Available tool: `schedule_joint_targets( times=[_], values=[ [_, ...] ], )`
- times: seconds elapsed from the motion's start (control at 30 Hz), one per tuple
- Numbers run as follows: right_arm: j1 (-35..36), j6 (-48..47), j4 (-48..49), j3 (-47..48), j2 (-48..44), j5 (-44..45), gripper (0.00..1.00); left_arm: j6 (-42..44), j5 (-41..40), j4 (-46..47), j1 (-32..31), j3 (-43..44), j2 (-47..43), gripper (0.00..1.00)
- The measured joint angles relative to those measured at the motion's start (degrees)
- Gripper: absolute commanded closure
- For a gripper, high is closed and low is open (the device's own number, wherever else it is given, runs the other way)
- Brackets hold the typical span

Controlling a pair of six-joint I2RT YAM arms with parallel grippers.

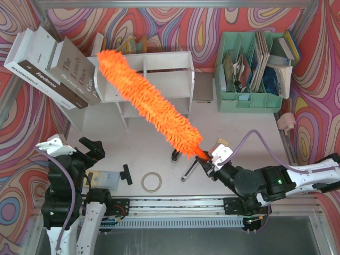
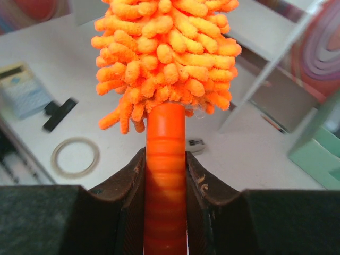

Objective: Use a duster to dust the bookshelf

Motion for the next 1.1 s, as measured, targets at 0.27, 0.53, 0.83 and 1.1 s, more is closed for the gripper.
schedule_joint_targets(
  times=[0.27,0.53,0.83,1.1],
  values=[
    [0.0,15.6,-9.4,11.8,10.3,22.9,1.0,0.0,0.0,0.0,0.0,0.0,0.0,0.02],
    [-8.7,26.6,-18.3,17.1,16.4,25.0,1.0,0.0,0.0,0.0,0.0,0.0,-0.6,0.02],
    [-27.6,26.3,-18.1,16.3,16.8,8.9,1.0,0.0,0.1,0.0,0.0,0.0,-0.8,0.02],
    [-36.4,25.1,-13.9,12.0,17.1,-3.5,1.0,0.0,0.1,0.0,0.0,0.0,-0.8,0.02]
  ],
)
